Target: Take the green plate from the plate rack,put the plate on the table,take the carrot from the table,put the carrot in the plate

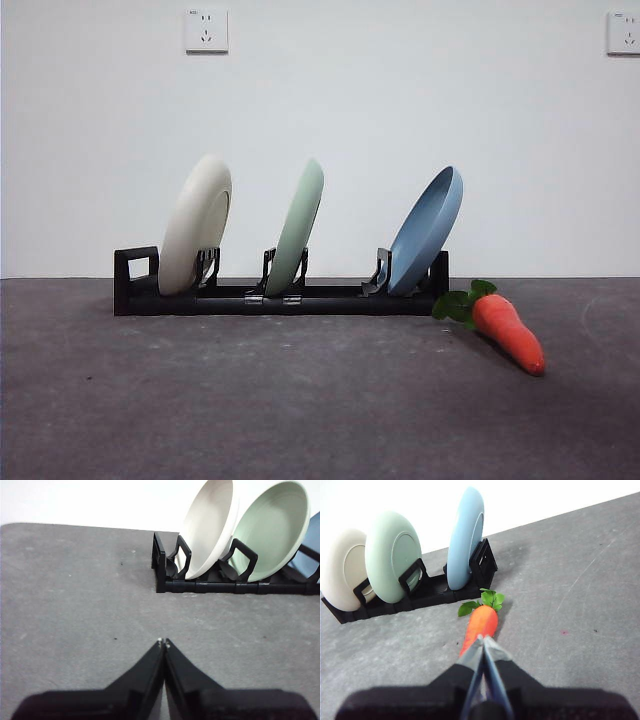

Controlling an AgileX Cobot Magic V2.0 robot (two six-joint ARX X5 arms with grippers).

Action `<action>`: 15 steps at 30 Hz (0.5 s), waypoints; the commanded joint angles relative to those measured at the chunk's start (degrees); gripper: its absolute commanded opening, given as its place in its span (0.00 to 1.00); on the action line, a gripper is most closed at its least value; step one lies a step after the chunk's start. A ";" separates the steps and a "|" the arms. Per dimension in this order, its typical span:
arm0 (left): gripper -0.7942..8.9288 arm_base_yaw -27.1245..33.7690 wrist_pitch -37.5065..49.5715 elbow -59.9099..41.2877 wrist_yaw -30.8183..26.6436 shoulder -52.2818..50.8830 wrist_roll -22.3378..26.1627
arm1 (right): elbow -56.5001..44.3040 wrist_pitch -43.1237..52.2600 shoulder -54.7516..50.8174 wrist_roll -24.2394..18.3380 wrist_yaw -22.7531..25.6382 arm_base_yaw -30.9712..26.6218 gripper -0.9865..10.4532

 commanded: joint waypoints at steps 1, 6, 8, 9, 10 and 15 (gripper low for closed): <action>0.07 0.17 0.11 0.17 2.12 -0.17 -3.69 | -0.39 3.39 -0.20 0.90 -0.11 0.04 0.08; 0.07 0.09 -1.03 4.61 4.39 0.04 -7.06 | 3.82 4.63 0.57 2.91 -0.04 0.04 0.08; 0.07 0.09 -2.27 7.21 4.44 0.42 -7.30 | 5.99 4.55 1.68 2.91 -0.09 0.04 0.08; 0.07 0.09 -3.06 8.81 4.44 0.79 -7.28 | 7.32 4.48 2.49 2.91 -0.13 0.04 0.08; 0.07 0.09 -3.82 10.45 4.46 1.38 -7.26 | 8.72 4.37 3.48 2.91 -0.22 0.04 0.08; 0.07 0.09 -7.63 18.45 8.90 5.75 -6.78 | 17.44 -0.35 10.51 1.44 -3.39 0.07 0.08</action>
